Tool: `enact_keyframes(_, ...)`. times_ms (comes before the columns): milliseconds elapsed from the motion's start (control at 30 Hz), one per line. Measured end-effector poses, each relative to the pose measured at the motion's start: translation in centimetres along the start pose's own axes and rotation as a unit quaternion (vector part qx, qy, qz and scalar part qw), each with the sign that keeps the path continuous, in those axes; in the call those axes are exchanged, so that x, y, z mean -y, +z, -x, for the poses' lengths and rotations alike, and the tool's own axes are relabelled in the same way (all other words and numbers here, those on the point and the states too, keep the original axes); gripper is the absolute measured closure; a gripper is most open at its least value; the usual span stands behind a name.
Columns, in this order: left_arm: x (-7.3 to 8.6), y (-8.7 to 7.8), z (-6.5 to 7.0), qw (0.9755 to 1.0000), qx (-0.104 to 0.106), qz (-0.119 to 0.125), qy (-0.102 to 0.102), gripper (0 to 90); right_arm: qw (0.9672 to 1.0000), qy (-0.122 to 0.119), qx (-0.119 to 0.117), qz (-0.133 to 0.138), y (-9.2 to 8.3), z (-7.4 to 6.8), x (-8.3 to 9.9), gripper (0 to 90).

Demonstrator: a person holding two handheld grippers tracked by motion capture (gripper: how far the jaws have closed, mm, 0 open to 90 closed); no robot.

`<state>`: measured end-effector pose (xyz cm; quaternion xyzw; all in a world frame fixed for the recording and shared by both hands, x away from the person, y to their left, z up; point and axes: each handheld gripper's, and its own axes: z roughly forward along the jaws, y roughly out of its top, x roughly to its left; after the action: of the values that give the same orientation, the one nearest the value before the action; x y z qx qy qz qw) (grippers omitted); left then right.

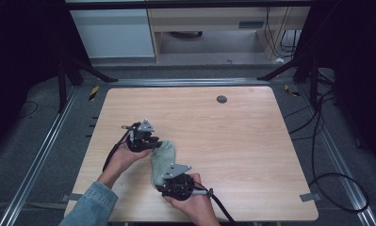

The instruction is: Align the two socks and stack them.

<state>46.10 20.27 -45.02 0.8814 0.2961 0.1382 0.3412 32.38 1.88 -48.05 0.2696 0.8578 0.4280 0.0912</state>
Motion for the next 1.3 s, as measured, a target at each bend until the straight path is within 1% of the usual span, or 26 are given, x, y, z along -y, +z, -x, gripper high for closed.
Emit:
enact_keyframes(100,-0.2,-0.5,0.2,1.0000,-0.003,0.006,0.003,66.8,1.0000,-0.004,0.002,0.001,-0.1,0.0,-0.2,58.0)
enact_keyframes(167,-0.2,-0.8,0.3,1.0000,-0.002,0.007,0.007,67.7,1.0000,-0.006,0.001,0.002,-0.3,0.0,-0.3,58.7)
enact_keyframes(300,0.0,-1.1,1.1,0.9998,0.011,0.007,0.016,72.7,0.9997,-0.022,0.002,0.008,-0.6,-0.2,-0.8,62.2)
enact_keyframes(333,0.1,-1.1,1.3,0.9997,0.012,0.007,0.021,73.7,0.9997,-0.025,0.002,0.007,-0.7,-0.3,-0.9,64.2)
enact_keyframes(400,0.5,-1.2,1.8,0.9995,0.016,0.007,0.024,74.9,0.9994,-0.035,0.001,0.003,-0.5,-0.4,-1.1,68.1)
enact_keyframes(467,0.8,-1.2,2.1,0.9995,0.019,0.004,0.026,75.8,0.9992,-0.041,0.000,0.001,-0.3,-0.5,-1.2,69.4)
enact_keyframes(500,1.0,-1.1,2.3,0.9994,0.022,0.004,0.027,76.3,0.9991,-0.042,0.001,-0.001,-0.2,-0.6,-1.2,69.5)
enact_keyframes(567,1.4,-1.0,2.5,0.9992,0.026,0.001,0.029,76.9,0.9986,-0.053,0.004,-0.005,0.1,-0.7,-1.3,69.1)
enact_keyframes(667,1.8,-0.6,2.4,0.9993,0.029,-0.004,0.025,77.7,0.9978,-0.066,0.007,-0.009,0.5,-0.8,-1.2,66.4)
enact_keyframes(700,2.0,-0.4,2.3,0.9993,0.030,-0.006,0.023,78.5,0.9969,-0.078,0.006,-0.013,0.8,-0.8,-1.0,65.7)
enact_keyframes(767,2.3,-0.1,2.3,0.9992,0.033,-0.010,0.020,78.9,0.9961,-0.087,0.004,-0.016,1.2,-0.8,-0.9,65.2)
enact_keyframes(800,2.4,0.0,2.3,0.9991,0.034,-0.012,0.021,78.9,0.9961,-0.087,0.004,-0.016,1.2,-0.8,-0.9,65.2)
enact_keyframes(867,2.7,0.4,2.4,0.9990,0.036,-0.017,0.021,79.1,0.9950,-0.098,0.003,-0.019,1.6,-0.9,-0.7,64.7)
enact_keyframes(1000,3.0,0.9,2.5,0.9988,0.037,-0.023,0.021,79.4,0.9943,-0.102,0.004,-0.030,2.2,-0.7,-0.4,63.0)
enact_keyframes(1100,3.1,1.1,2.4,0.9989,0.033,-0.026,0.021,79.4,0.9945,-0.098,0.007,-0.036,2.5,-0.6,-0.1,60.5)
enact_keyframes(1300,3.2,1.6,2.3,0.9989,0.032,-0.027,0.021,79.6,0.9940,-0.102,0.010,-0.039,2.7,-0.6,0.3,59.8)
